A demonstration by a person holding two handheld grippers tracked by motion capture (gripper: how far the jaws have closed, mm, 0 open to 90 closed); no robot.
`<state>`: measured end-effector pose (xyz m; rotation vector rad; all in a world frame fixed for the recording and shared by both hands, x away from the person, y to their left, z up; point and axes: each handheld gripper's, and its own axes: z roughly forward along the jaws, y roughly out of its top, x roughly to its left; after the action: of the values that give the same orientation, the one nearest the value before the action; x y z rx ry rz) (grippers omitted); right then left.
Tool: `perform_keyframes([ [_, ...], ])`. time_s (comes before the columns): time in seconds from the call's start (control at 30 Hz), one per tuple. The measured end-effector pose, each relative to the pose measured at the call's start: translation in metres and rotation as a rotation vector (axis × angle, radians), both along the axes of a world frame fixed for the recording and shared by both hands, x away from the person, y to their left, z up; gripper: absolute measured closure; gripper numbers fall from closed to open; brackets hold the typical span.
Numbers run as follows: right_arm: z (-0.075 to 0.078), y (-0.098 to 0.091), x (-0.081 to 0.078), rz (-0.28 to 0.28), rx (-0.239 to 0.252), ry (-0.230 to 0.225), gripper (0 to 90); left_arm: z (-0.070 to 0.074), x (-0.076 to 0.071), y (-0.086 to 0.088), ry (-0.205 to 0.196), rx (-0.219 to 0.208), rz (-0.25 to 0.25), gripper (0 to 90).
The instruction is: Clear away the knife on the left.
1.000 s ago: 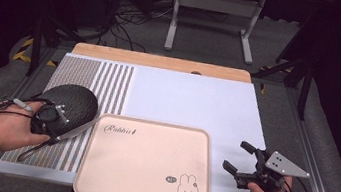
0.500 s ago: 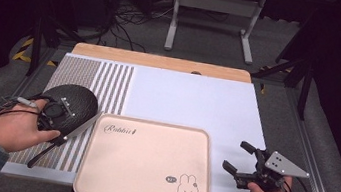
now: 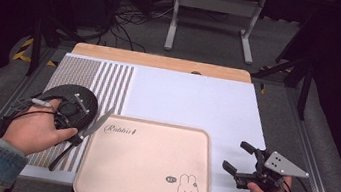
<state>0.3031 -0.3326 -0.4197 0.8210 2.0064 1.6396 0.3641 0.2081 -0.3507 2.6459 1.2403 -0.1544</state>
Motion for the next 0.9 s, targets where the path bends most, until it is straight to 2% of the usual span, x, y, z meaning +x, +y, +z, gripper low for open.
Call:
perform_keyframes([
  [0.13, 0.000, 0.000, 0.000, 0.001, 0.000, -0.001, 5.7, -0.001, 0.000, -0.011, 0.003, -0.018, -0.001, 79.9],
  [0.2, 0.000, 0.000, 0.000, 0.001, -0.001, -0.001, 5.7, -0.002, 0.001, -0.016, -0.001, -0.011, -0.009, 79.9],
  [0.3, 0.000, 0.000, 0.000, 0.000, -0.001, -0.002, 5.6, -0.006, 0.001, -0.022, 0.016, -0.025, -0.005, 79.9],
  [0.47, 0.000, -0.001, 0.000, -0.001, 0.000, -0.001, 5.6, -0.010, 0.002, -0.029, 0.019, -0.033, -0.011, 79.9],
  [0.6, 0.000, 0.000, 0.000, 0.000, -0.001, -0.001, 5.7, -0.017, 0.001, -0.040, 0.042, -0.058, -0.001, 79.8],
  [0.7, 0.000, -0.001, 0.000, -0.004, -0.002, -0.002, 5.7, -0.020, 0.001, -0.043, 0.044, -0.062, -0.007, 79.8],
  [0.9, 0.001, -0.002, 0.000, -0.006, 0.001, -0.004, 5.7, -0.034, 0.001, -0.053, 0.076, -0.066, -0.009, 79.8],
])
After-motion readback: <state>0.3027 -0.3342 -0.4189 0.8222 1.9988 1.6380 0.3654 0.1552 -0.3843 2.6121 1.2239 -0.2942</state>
